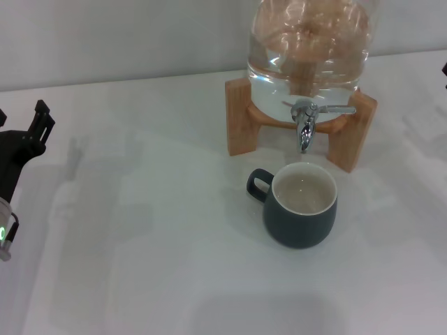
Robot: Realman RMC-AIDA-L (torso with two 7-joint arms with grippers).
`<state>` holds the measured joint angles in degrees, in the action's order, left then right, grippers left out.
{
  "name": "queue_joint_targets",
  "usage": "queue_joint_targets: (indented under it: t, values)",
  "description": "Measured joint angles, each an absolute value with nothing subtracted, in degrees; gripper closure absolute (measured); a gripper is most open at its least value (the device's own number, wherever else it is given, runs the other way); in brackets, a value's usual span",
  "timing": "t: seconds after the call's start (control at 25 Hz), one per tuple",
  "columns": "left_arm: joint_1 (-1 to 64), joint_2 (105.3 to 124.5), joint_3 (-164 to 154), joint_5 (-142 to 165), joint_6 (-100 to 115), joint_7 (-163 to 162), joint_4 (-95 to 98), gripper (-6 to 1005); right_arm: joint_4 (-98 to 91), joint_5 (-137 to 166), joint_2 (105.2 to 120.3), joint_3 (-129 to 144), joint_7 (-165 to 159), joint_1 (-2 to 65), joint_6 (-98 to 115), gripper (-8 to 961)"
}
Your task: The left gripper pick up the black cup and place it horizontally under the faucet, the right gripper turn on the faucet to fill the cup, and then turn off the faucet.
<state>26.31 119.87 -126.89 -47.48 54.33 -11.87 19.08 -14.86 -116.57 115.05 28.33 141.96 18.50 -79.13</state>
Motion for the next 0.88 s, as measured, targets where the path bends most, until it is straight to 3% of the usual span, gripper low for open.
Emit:
queue_joint_targets:
  t: [0.88]
  values:
    - [26.98, 119.77, -127.01, -47.46, 54.34, -11.87, 18.98, 212, -10.74, -124.22, 115.18, 28.23, 156.01, 19.87, -69.39, 129]
